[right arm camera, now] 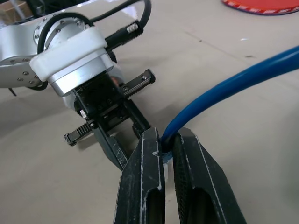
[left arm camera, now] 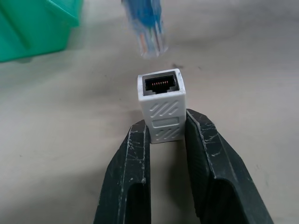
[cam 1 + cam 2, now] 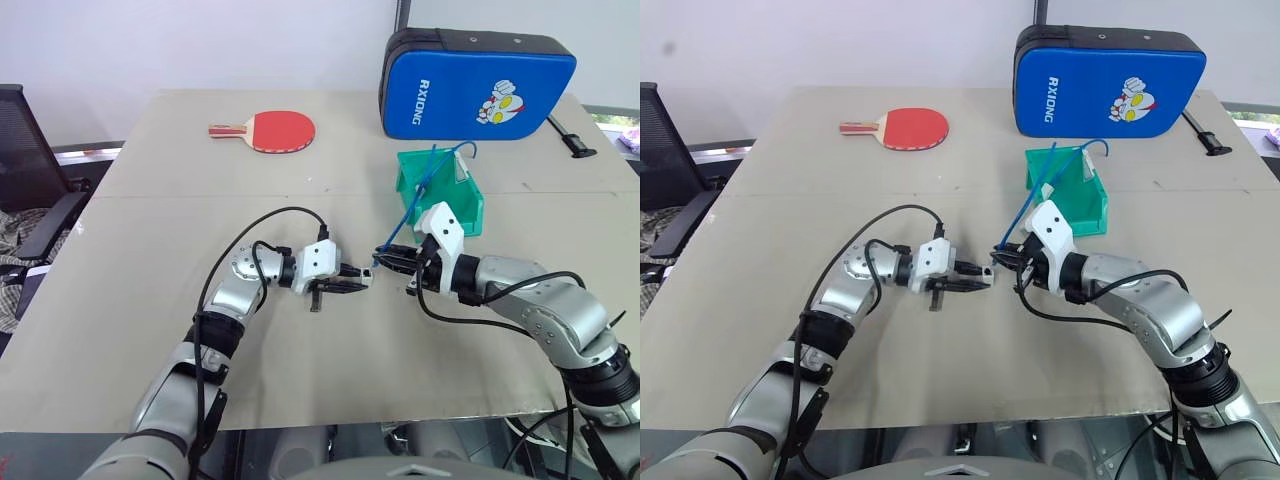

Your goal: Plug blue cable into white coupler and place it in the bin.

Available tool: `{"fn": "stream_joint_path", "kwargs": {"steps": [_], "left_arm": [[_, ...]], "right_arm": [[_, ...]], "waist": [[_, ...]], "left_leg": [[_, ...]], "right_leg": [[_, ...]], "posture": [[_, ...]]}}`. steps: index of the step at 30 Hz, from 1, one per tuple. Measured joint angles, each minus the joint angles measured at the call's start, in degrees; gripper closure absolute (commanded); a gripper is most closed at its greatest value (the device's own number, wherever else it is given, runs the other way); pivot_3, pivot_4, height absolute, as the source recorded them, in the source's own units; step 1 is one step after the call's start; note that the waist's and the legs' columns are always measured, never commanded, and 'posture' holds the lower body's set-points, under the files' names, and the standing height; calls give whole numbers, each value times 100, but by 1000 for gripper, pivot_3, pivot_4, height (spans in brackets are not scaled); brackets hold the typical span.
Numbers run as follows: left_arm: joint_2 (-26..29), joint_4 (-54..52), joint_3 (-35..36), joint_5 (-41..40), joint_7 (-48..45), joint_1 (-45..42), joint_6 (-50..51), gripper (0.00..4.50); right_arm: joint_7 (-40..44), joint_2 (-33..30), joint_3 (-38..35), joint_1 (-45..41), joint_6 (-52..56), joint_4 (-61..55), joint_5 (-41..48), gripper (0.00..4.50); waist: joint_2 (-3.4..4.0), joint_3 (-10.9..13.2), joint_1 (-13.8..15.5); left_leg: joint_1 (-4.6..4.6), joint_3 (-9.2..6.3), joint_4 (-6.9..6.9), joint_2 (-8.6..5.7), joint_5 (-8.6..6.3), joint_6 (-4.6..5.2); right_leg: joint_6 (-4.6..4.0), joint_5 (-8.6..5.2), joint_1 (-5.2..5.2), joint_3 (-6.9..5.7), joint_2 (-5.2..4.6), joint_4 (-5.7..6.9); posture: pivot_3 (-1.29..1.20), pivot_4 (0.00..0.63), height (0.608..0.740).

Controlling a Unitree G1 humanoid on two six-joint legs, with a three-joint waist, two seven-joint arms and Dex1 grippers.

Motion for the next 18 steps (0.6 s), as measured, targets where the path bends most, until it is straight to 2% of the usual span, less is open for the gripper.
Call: {"fn": "stream_joint_path", "kwargs": {"steps": [18], "left_arm": [[-19,16,-13,134,38,-59,-25,4058]], "right_arm": [[761,-59,421,-192,-172,207,-1320,4500]], "waist": [[1,-1,-1]], "left_leg": [[8,0,1,-1,0,0]], "right_leg": [[1,0,3,-1,1,6]], "posture": [[0,150,731]]}}
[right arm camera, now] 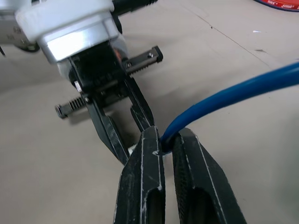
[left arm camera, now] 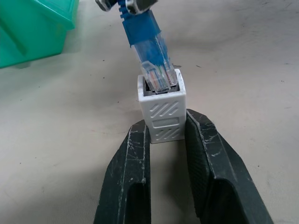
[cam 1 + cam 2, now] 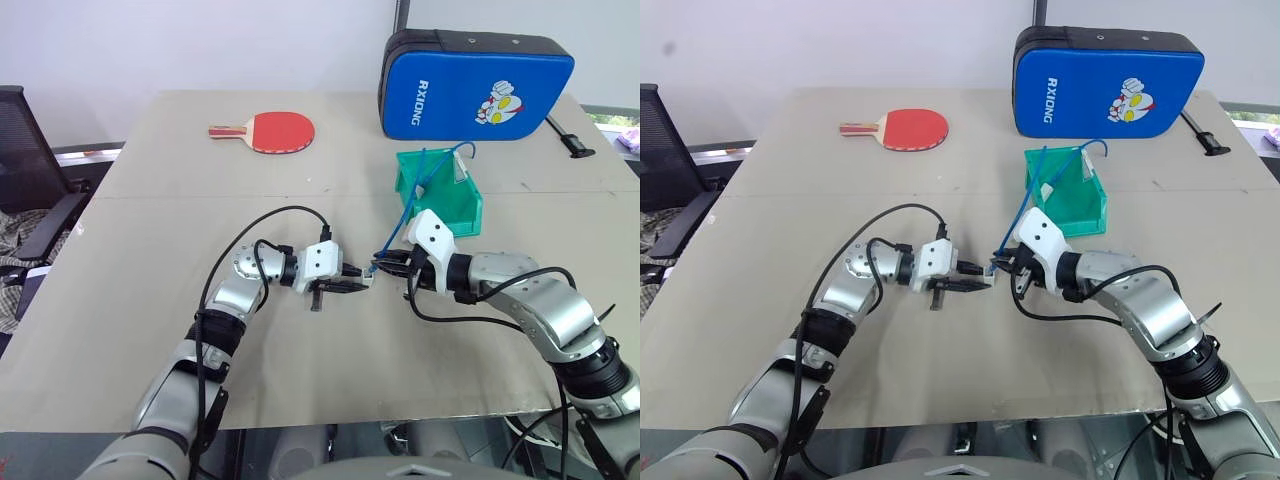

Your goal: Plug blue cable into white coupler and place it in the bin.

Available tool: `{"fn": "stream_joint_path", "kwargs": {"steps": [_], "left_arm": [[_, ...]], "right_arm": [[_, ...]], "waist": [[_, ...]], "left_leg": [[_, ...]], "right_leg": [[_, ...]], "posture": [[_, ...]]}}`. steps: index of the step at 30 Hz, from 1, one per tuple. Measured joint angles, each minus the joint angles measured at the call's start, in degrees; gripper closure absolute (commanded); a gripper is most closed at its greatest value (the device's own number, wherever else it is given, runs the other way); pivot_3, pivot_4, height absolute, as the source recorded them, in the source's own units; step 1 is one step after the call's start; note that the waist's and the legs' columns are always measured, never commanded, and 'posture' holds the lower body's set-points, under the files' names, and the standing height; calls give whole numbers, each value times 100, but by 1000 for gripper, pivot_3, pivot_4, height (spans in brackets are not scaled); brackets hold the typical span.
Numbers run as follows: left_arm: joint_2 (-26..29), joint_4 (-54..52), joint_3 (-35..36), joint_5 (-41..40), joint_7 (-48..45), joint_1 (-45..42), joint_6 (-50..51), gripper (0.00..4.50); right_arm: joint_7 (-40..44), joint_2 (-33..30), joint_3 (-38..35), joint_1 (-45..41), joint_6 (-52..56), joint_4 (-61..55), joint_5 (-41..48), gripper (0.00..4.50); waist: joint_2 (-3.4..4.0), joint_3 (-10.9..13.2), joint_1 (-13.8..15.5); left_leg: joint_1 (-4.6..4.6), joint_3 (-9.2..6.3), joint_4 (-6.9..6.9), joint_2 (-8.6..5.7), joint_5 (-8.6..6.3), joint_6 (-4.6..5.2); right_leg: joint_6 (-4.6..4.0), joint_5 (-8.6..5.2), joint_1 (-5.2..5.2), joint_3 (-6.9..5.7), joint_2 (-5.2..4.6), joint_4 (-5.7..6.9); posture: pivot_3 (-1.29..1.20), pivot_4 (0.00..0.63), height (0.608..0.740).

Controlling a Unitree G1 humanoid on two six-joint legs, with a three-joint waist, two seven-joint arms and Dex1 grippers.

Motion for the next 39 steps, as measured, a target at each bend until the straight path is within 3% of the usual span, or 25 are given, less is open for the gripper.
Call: {"fn": "stream_joint_path", "kwargs": {"steps": [17,36,39], "left_arm": [[-45,-87,2,30,44,-6,227,4058],[-124,-332,-4,119,251,110,649,4058],[-122,-557,75,-43,279,192,1097,2589]], "right_arm": [[774,-107,754,-1025,367,-10,-944,4500],[986,23,672,-743,293,207,-1183,4500],[1002,204,509,-604,128,356,-1128,4500]], "waist": [[2,-2,11],[15,-56,15],[14,-61,14]], "left_leg": [[2,2,2,-1,0,0],[21,1,8,-2,0,0],[34,-2,7,0,0,0]], "right_leg": [[-1,1,3,0,-4,0],[-14,-11,21,-1,-5,1],[-6,-21,35,-1,-4,1]], "posture": [[0,150,731],[0,150,731],[0,150,731]]}}
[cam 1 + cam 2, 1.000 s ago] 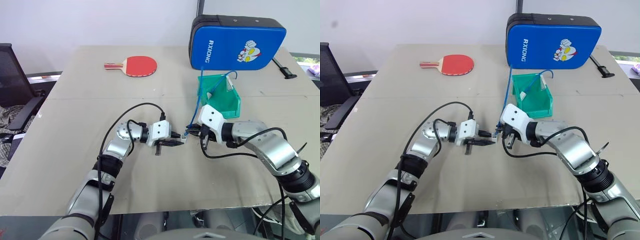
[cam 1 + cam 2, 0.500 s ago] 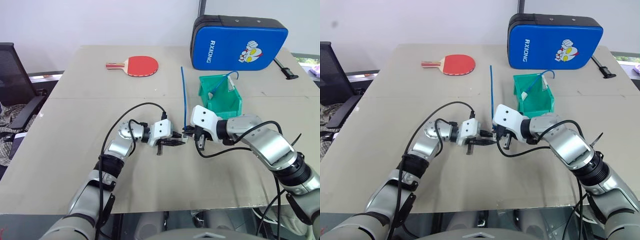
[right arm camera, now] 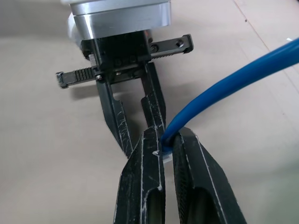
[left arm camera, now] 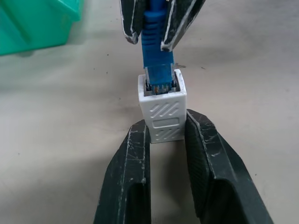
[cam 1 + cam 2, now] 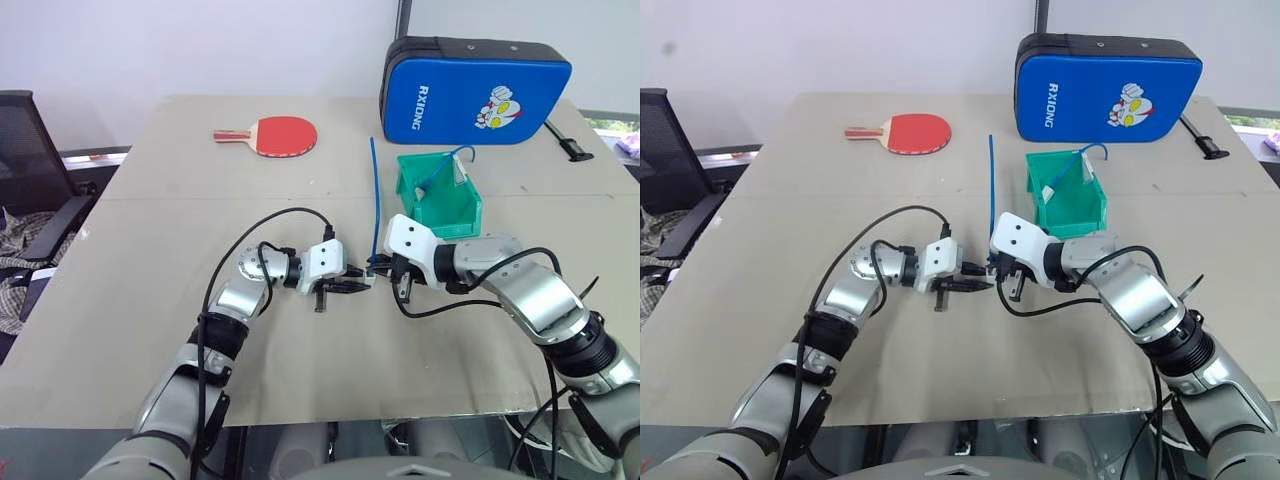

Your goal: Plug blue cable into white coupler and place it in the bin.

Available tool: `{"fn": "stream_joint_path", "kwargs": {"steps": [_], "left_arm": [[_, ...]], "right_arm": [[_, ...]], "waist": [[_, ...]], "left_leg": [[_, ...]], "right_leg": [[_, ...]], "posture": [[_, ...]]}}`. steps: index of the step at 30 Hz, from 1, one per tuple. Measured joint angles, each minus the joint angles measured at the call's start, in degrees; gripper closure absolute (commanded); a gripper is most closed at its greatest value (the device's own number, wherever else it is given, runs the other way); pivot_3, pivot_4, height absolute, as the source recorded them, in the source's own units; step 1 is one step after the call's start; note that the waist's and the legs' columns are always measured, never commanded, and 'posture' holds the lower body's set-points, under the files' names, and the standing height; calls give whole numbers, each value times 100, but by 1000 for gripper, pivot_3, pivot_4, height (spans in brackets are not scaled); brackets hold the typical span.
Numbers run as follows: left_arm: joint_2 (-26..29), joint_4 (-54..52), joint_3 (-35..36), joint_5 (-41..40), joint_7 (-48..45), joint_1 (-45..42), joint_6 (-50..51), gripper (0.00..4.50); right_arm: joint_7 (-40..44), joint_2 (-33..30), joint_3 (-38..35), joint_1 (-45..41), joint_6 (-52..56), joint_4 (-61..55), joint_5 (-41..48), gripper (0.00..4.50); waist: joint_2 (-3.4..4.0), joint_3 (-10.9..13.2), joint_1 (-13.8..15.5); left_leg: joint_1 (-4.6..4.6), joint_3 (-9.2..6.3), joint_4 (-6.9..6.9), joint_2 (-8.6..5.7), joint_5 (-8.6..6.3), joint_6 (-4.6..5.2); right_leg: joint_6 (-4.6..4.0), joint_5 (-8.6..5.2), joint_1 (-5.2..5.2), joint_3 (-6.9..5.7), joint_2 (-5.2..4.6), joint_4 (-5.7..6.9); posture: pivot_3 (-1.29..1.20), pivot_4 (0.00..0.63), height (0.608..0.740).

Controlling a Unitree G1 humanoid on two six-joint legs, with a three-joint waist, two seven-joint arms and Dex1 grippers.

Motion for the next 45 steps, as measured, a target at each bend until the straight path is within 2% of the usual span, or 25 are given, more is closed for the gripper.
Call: {"fn": "stream_joint_path", "kwargs": {"steps": [2,3,6,9,10,14,16,19,21,22,24,25,26,27,30,32,34,36,39,41,45], "left_arm": [[-54,-340,101,-158,130,35,222,1359],[-52,-401,131,-181,152,39,258,1272],[59,-1176,398,-539,330,402,940,1272],[265,-2017,743,-1016,537,1000,1687,1272],[299,-2451,935,-1252,748,1256,2052,1272],[303,-3518,1308,-1859,1123,1746,2626,1272],[302,-3842,1372,-2079,1277,1849,2870,1272],[247,-4226,1457,-2327,1583,1937,3126,1272],[189,-4384,1466,-2438,1776,1929,3236,1211],[183,-4476,1462,-2482,1918,1907,3339,1211],[170,-4599,1468,-2523,2056,1895,3423,1211],[163,-4690,1465,-2591,2166,1886,3509,1211],[160,-4766,1463,-2629,2241,1886,3556,1211],[163,-4807,1464,-2652,2283,1887,3587,1211],[134,-4970,1459,-2704,2498,1908,3702,1211],[101,-5067,1430,-2702,2632,1923,3741,1211],[110,-5091,1375,-2679,2679,1949,3731,1211],[184,-5004,1395,-2608,2704,2047,3684,1211],[226,-4918,1406,-2595,2721,2122,3651,1211],[402,-4922,1526,-2594,2703,2392,3632,1211],[631,-4940,1664,-2591,2677,2905,3625,1211]], "right_arm": [[-30,197,-322,225,-49,30,175,4500],[-35,216,-370,281,-67,32,220,4500],[-246,439,-1084,680,188,-44,706,4500],[-591,479,-2217,770,786,-501,1350,4500],[-763,426,-2810,622,1141,-724,1725,4500],[-1281,12,-4111,-226,2150,-747,2403,4500],[-1452,-162,-4382,-481,2417,-482,2482,4500],[-1504,-386,-4205,-910,2466,715,2310,4500],[-1437,-364,-4008,-1243,2289,1657,2146,3804],[-1220,-364,-3646,-1572,1975,2441,1923,3529],[-1024,-317,-3371,-1769,1661,3046,1741,2675],[-873,-286,-3160,-1903,1414,3503,1588,2025],[-762,-280,-3025,-1936,1250,3787,1499,1666],[-694,-277,-2955,-1948,1151,3943,1428,1093],[-473,-365,-2825,-1993,840,4210,1271,20],[-355,-648,-2818,-1911,674,4076,1169,20],[-60,-1281,-2893,-1256,453,3231,1157,20],[320,-1654,-3374,-241,271,2150,1403,20],[536,-1660,-4152,1014,150,925,1852,20],[553,-1548,-4907,2148,-39,-25,2051,20],[633,-1526,-5623,3686,-589,-635,1816,20]], "waist": [[0,0,-9],[0,0,-10],[5,5,-53],[18,15,-102],[22,20,-106],[25,21,-114],[24,21,-103],[25,21,-138],[27,23,-166],[27,23,-195],[28,23,-192],[28,24,-184],[29,24,-171],[31,26,-155],[40,32,-126],[42,35,-98],[42,34,12],[42,34,42],[42,35,-14],[43,34,-20],[44,37,-19]], "left_leg": [[5,0,-1,1,0,0],[6,1,-1,2,0,0],[5,4,-12,5,0,0],[-39,-4,-12,6,0,-1],[-41,-7,-13,6,0,-1],[-40,-10,-14,4,0,-2],[-36,-11,-13,2,0,-1],[-32,6,-13,-2,0,-1],[-29,11,-14,-4,0,-1],[-22,17,-14,-3,0,-1],[-22,11,-20,-2,0,-1],[-26,7,-25,-2,0,-1],[-30,3,-27,0,0,-1],[-34,2,-27,1,0,-1],[-49,-5,-27,0,0,0],[-56,-3,-27,-5,-2,3],[-59,-12,-27,-11,-12,18],[-58,-19,-27,-18,-21,31],[-51,-10,-25,-18,-22,32],[-41,-10,-26,-12,-22,32],[-31,5,-23,-8,-21,31]], "right_leg": [[7,-2,5,0,0,0],[10,0,5,0,-1,0],[-2,15,-2,3,0,1],[6,22,-46,0,-3,6],[6,22,-46,-2,-3,4],[4,21,-41,-7,-9,-1],[-14,9,-35,-10,-8,-3],[-16,7,-35,5,-4,-4],[-16,8,-35,12,0,-4],[-14,9,-35,21,8,-3],[-1,17,-35,17,13,-3],[3,21,-38,14,14,-3],[3,21,-39,9,14,-3],[3,21,-40,6,14,-5],[5,21,-46,3,5,-13],[7,21,-46,4,-3,-24],[21,12,-40,3,-7,-34],[38,1,-34,7,-10,-34],[39,0,-34,20,-9,-27],[40,-2,-31,21,-3,-22],[38,-28,-31,30,-2,-17]], "posture": [[0,150,731],[0,150,731],[0,150,731],[0,150,731],[0,150,731],[0,150,731],[0,150,731],[0,150,731],[0,150,731],[0,150,731],[0,150,731],[0,150,731],[0,150,731],[0,150,731],[0,150,731],[0,150,731],[0,150,731],[0,150,731],[0,150,731],[0,150,731],[0,150,731]]}}
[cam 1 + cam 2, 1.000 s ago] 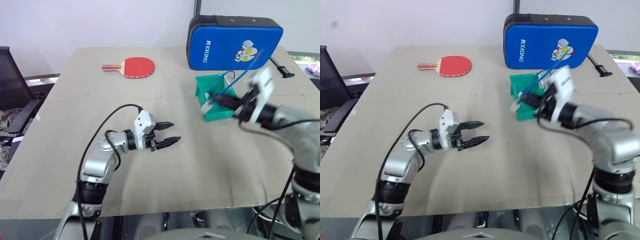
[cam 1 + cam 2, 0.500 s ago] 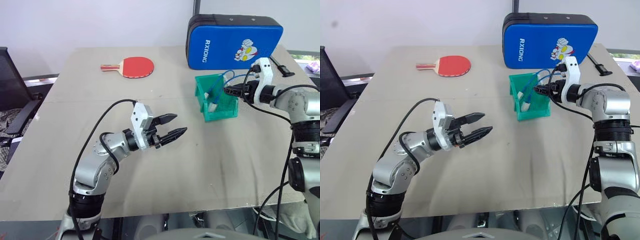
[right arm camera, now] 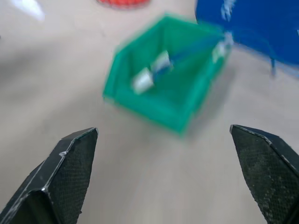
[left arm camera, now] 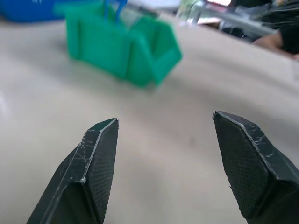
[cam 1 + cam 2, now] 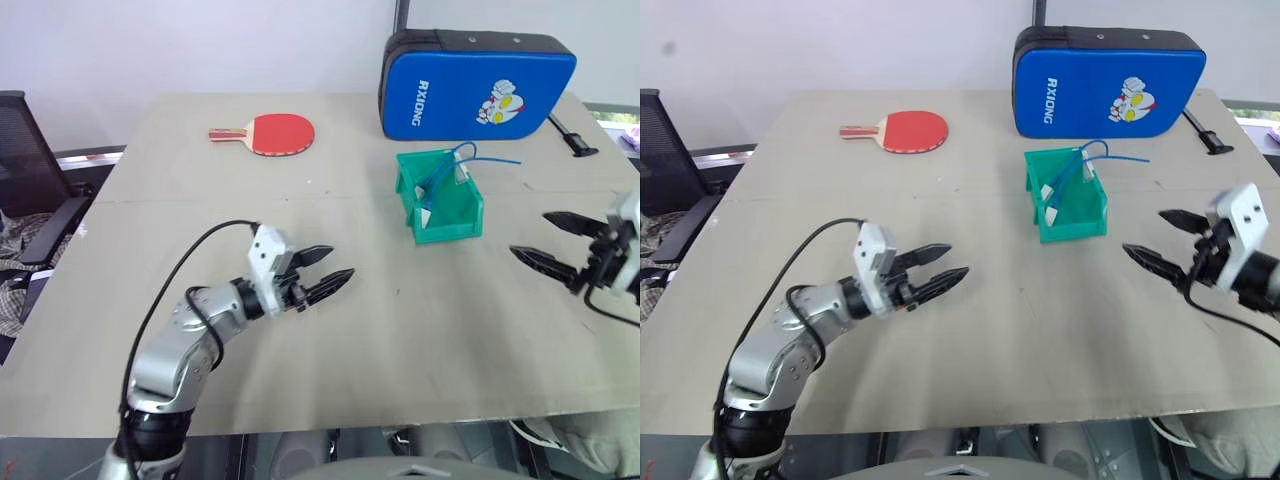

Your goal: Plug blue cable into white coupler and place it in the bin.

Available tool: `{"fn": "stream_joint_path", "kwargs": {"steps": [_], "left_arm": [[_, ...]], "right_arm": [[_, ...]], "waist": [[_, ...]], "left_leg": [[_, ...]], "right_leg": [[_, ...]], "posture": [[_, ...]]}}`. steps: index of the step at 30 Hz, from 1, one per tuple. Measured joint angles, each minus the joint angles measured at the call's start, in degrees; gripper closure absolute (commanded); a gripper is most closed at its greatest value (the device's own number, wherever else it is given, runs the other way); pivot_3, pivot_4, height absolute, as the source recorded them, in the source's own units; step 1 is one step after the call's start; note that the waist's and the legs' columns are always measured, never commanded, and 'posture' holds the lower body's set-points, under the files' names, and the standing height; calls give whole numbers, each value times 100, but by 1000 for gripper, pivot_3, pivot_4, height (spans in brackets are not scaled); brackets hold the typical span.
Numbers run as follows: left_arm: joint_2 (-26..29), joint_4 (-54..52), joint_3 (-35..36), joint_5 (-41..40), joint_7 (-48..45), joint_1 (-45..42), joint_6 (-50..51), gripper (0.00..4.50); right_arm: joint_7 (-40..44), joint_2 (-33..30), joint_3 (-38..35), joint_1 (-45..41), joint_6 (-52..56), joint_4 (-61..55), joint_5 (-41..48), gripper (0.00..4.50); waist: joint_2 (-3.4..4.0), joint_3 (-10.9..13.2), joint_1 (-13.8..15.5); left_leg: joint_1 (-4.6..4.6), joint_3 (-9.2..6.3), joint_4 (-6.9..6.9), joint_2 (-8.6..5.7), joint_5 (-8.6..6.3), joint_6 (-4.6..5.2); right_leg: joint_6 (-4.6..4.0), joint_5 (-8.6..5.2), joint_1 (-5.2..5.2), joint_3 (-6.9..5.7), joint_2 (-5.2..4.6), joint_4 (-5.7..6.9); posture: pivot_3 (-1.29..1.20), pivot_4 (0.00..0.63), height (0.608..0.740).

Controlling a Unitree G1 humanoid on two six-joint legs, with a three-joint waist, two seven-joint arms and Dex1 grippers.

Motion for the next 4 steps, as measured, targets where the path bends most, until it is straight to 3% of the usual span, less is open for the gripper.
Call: {"fn": "stream_joint_path", "kwargs": {"steps": [4], "left_arm": [[454,-24,366,-45,-240,567,-30,1211]], "right_arm": [[-12,232,-252,1327,-836,-213,-594,20]], "waist": [[-2,-1,-5]], "left_leg": [[29,11,6,1,1,-1]], "right_leg": [[-5,2,9,12,0,13]], "posture": [[0,150,731]]}}
